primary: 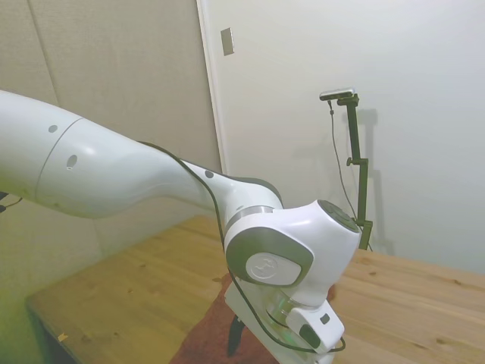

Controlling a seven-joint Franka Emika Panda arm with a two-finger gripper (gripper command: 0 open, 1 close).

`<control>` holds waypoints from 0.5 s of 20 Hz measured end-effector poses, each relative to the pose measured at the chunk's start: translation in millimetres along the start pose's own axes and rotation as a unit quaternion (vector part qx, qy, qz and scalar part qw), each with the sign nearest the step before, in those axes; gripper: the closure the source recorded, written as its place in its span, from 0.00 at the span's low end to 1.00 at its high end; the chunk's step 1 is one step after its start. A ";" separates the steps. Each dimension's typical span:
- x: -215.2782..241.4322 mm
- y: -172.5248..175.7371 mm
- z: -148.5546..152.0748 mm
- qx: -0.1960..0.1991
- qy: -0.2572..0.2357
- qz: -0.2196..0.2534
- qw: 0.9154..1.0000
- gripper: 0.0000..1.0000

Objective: Unfold the shorts

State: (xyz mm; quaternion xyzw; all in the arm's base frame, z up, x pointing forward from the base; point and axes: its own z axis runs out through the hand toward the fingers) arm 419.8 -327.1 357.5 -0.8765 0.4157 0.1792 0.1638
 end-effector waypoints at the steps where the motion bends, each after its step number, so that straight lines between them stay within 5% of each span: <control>1: -1.3 -2.7 1.9 -0.001 -0.002 -0.003 1.000 0.00; 5: -10.6 -9.0 9.9 -0.001 -0.010 -0.012 1.000 0.00; 6: -14.8 -11.0 11.0 -0.001 -0.011 -0.015 1.000 1.00; 10: -33.2 -14.0 6.3 0.004 -0.005 -0.027 1.000 1.00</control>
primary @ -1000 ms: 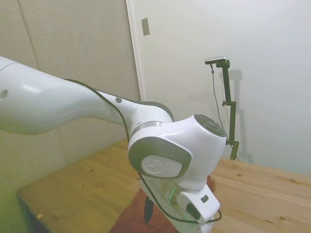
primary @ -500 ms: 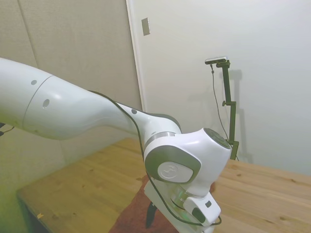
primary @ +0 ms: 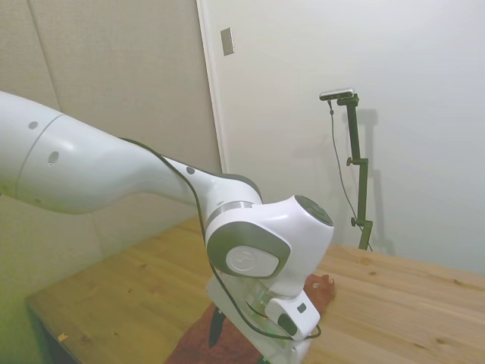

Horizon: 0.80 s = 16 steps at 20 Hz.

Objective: Unfold the shorts

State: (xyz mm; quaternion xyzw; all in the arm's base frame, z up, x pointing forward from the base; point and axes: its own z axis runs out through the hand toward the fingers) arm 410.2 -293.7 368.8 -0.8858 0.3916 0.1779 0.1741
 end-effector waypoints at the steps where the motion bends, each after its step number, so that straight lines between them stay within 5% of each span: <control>1: -3.5 0.5 -1.1 0.001 0.001 -0.001 1.000 1.00; 16: -7.8 2.8 3.6 0.002 -0.001 -0.001 1.000 1.00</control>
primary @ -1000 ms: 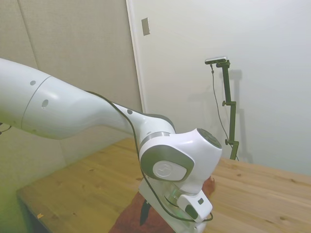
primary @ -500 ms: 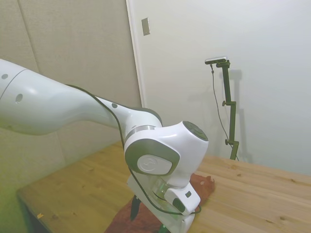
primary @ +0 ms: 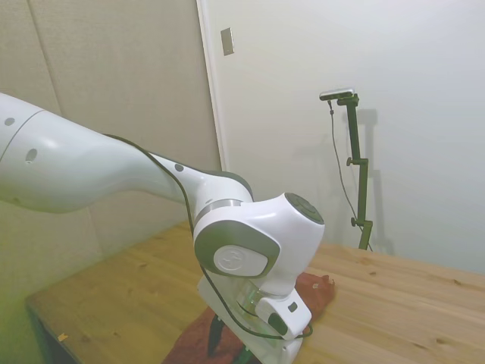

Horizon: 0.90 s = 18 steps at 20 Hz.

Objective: Unfold the shorts

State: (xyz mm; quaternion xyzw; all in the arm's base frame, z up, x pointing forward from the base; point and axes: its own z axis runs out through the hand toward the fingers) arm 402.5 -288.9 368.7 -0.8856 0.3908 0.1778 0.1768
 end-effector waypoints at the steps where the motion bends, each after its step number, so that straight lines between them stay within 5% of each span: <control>1: 0.3 0.0 0.1 0.000 0.000 0.000 1.000 1.00; 10: -5.9 -7.3 -7.2 -0.007 0.033 -0.013 0.999 1.00; 18: -62.6 -43.8 -20.4 -0.012 0.086 -0.046 0.995 1.00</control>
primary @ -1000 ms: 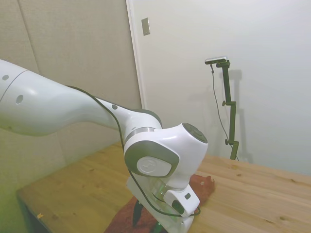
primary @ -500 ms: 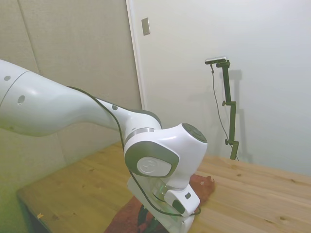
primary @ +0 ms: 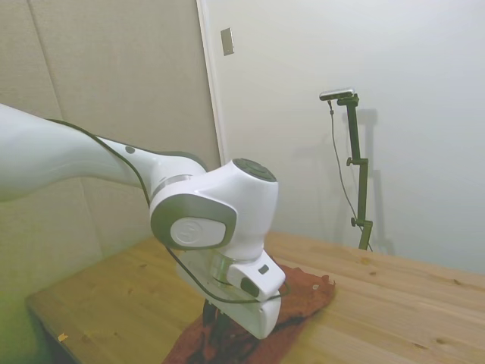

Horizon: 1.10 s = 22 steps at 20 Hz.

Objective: Unfold the shorts

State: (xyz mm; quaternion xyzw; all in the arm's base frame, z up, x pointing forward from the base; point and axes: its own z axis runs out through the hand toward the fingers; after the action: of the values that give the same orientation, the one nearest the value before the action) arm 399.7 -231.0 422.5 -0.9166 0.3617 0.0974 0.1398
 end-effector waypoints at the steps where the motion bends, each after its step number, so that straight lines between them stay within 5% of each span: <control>1: -3.9 -10.2 -2.0 -0.003 0.006 -0.004 1.000 1.00; 14: -40.8 -143.4 15.3 -0.067 0.066 -0.069 0.993 1.00; 22: -113.1 -178.3 56.9 -0.109 0.211 -0.105 0.966 1.00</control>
State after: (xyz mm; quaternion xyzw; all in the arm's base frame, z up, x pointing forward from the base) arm 437.0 -15.9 433.6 -0.9588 0.2725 -0.0745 -0.0308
